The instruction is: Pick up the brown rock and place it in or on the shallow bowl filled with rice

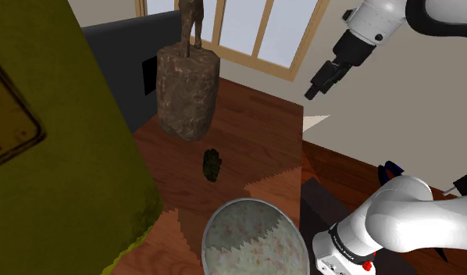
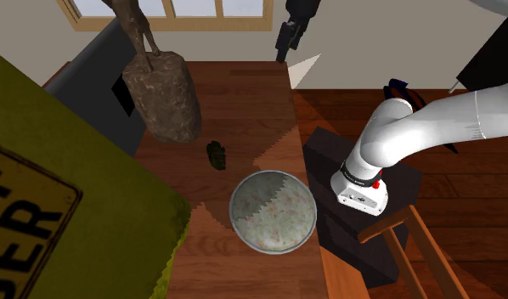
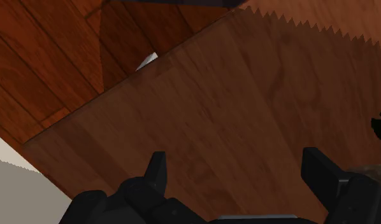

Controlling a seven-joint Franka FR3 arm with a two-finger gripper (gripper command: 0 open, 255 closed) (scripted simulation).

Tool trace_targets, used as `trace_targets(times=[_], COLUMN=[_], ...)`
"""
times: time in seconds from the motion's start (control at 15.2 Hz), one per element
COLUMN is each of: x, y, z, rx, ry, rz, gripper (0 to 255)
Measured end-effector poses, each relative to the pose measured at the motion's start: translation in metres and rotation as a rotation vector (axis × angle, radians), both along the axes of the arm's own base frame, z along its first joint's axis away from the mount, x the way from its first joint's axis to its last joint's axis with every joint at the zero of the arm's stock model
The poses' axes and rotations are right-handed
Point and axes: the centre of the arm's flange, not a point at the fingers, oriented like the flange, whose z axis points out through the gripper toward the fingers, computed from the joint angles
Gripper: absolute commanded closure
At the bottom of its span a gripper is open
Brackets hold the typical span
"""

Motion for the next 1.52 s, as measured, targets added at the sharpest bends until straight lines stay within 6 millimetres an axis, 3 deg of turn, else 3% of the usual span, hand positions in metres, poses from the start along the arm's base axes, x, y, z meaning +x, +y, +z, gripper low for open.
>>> trace_targets(times=[0.13,0.33,0.86,1.52], x=[-0.001,-0.005,-0.010,0.011], y=[0.005,0.031,0.116,0.229], z=[-0.004,-0.017,-0.060,-0.105], rx=[0.005,0.030,0.111,0.213], ry=[0.003,0.020,0.073,0.141], rz=[-0.012,-0.081,-0.301,-0.580], gripper=[0,0,0,0])
